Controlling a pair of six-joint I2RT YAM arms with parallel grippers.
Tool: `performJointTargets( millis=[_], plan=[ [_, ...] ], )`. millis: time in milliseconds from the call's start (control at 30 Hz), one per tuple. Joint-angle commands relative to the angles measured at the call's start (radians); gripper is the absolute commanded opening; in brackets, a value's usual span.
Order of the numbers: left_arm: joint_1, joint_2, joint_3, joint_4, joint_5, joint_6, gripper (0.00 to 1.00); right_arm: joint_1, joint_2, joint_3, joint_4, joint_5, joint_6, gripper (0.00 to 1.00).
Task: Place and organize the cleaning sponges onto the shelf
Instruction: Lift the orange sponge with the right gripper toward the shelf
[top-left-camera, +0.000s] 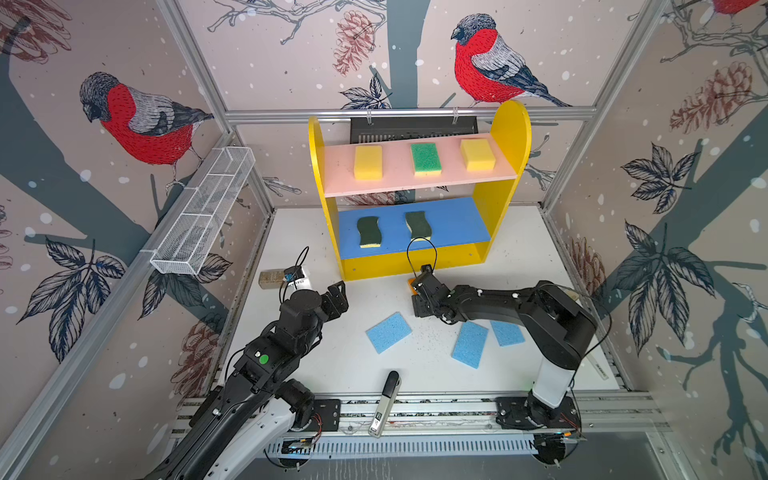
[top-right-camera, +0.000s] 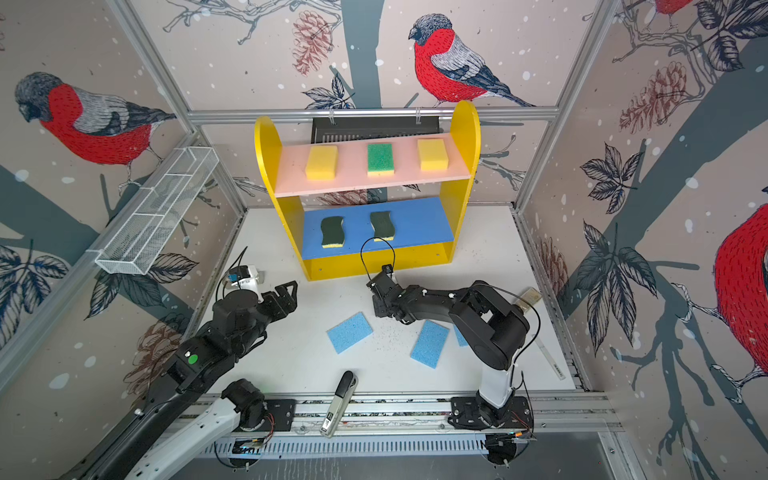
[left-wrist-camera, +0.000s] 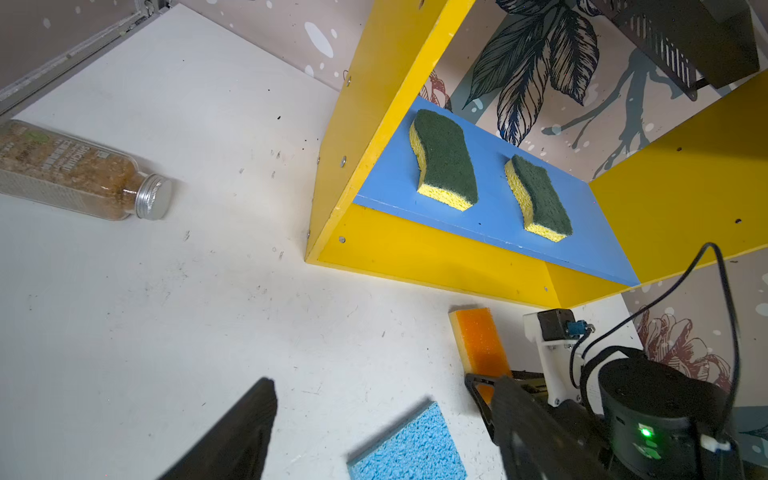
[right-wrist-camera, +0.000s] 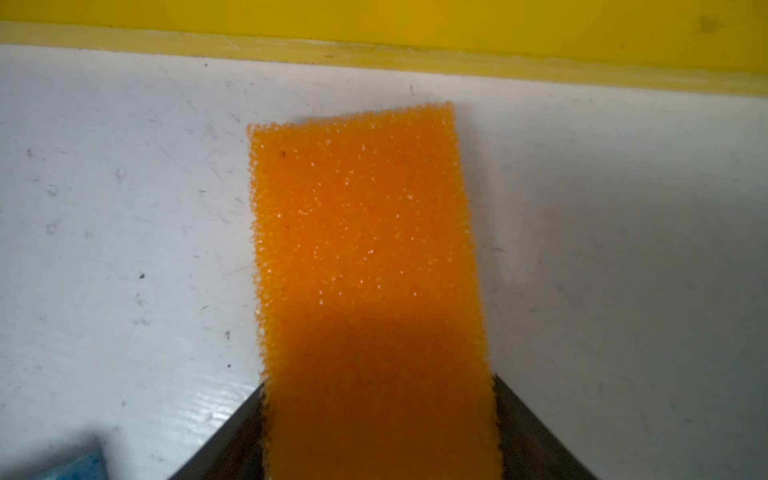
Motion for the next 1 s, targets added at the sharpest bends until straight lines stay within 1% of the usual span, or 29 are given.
performJointTargets(
  millis=[0,200,467,700,967],
  plan=[
    [0.001,-0.005,0.003,-0.001,0.001,0.003,0.82,0.002,0.019,-0.001,-0.115,-0.012,-0.027,0.73],
    [0.0,-0.015,-0.002,-0.003,-0.005,0.003,0.82,0.003,-0.008,-0.034,-0.108,-0.012,-0.013,0.65],
    [0.0,-0.017,0.006,-0.004,0.002,0.007,0.82,-0.002,-0.05,-0.057,-0.102,-0.002,0.002,0.63],
    [0.001,-0.024,0.013,-0.015,-0.002,0.011,0.82,-0.03,-0.149,-0.085,-0.113,0.008,0.01,0.61],
    [0.001,-0.037,0.012,-0.017,-0.007,0.011,0.82,-0.065,-0.3,-0.097,-0.164,0.033,0.021,0.61]
  ],
)
